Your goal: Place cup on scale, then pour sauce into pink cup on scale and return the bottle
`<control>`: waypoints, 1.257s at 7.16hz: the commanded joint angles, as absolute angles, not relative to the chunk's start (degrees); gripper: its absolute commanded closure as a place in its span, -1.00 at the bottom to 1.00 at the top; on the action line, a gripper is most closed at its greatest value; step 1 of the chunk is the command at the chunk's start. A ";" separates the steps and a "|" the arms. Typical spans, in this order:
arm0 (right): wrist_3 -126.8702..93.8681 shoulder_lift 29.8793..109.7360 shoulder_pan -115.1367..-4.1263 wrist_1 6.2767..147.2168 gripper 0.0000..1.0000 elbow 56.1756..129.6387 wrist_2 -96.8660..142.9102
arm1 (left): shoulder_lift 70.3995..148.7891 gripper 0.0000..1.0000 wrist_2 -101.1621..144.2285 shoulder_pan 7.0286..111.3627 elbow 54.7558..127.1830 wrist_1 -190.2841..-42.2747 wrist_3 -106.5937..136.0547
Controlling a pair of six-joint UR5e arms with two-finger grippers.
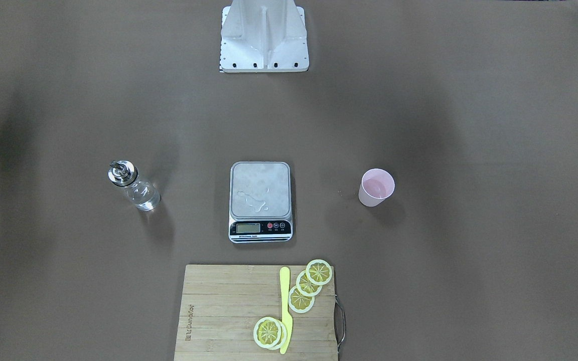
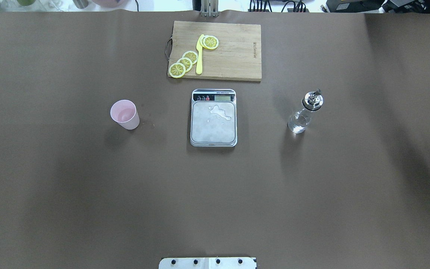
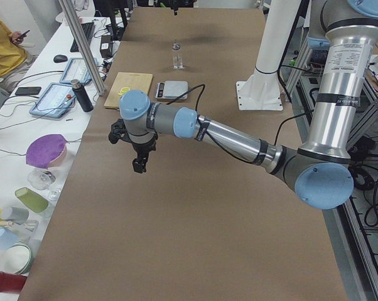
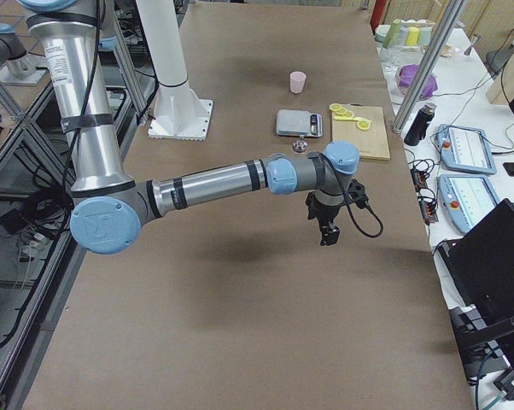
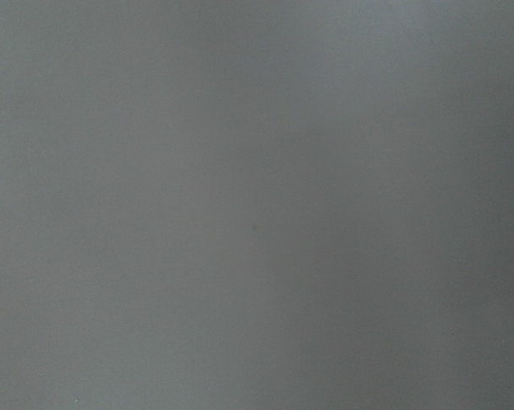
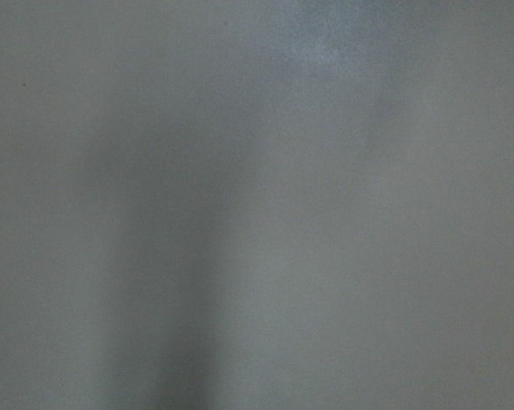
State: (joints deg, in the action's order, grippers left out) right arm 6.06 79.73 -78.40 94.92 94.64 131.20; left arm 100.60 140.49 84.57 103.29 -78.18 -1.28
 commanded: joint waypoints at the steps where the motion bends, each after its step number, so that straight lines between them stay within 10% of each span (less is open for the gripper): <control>1: 6.06 79.63 -78.40 94.92 -1.00 95.09 131.31 | 107.29 -0.99 140.28 75.11 103.62 -78.13 15.21; 9: 5.36 80.42 -78.40 96.94 -1.00 96.76 132.71 | 117.07 -0.98 131.92 54.25 92.57 -96.20 45.96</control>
State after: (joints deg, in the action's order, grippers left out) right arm 5.36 80.34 -78.40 96.16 96.36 132.21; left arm 116.95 131.98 56.08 95.58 -90.77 44.12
